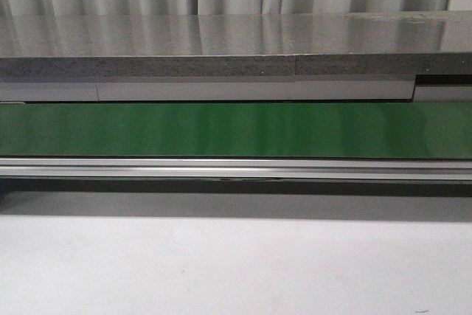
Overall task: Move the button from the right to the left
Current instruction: 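Lift the button and place it on the conveyor belt with the right gripper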
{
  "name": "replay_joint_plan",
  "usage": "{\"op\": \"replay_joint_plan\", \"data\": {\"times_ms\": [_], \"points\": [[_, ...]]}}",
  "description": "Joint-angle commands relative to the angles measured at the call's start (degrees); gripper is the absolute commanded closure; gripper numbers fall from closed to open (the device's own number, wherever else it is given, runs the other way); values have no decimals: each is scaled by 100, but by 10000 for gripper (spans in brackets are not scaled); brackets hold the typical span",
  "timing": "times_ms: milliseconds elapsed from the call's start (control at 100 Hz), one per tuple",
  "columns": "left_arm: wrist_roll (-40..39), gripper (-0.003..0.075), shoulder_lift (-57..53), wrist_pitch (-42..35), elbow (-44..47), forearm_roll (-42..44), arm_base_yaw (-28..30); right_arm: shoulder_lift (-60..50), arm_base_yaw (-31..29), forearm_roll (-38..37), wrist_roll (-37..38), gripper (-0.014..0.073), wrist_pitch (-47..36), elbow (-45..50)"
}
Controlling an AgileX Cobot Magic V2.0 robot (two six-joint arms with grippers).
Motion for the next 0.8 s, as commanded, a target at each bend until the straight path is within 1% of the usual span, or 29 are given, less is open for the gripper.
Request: {"op": "replay_joint_plan", "data": {"times_ms": [0, 60, 180, 290, 420, 570, 670, 790], "points": [[-42, 740, -174, -423, 259, -6, -3, -223, -32, 77, -59, 424, -169, -166], [-42, 741, -174, -423, 259, -6, -3, -223, -32, 96, -54, 449, -169, -166], [-42, 741, -174, -423, 259, -6, -3, -300, -24, 126, -28, 449, 56, -329], [-42, 740, -174, -423, 259, -6, -3, -684, 95, 156, 105, 449, 300, -453], [-42, 741, -174, -423, 259, -6, -3, -1226, 341, 179, 232, 449, 401, -453], [-42, 741, -174, -423, 259, -6, -3, -1707, 715, 179, 959, 449, 876, -453], [-42, 741, -174, -423, 259, -6, -3, -1772, 973, 172, 1010, 449, 1157, -453], [-42, 740, -174, -423, 259, -6, -3, -1731, 1268, 183, 1109, 449, 1204, -440]]}}
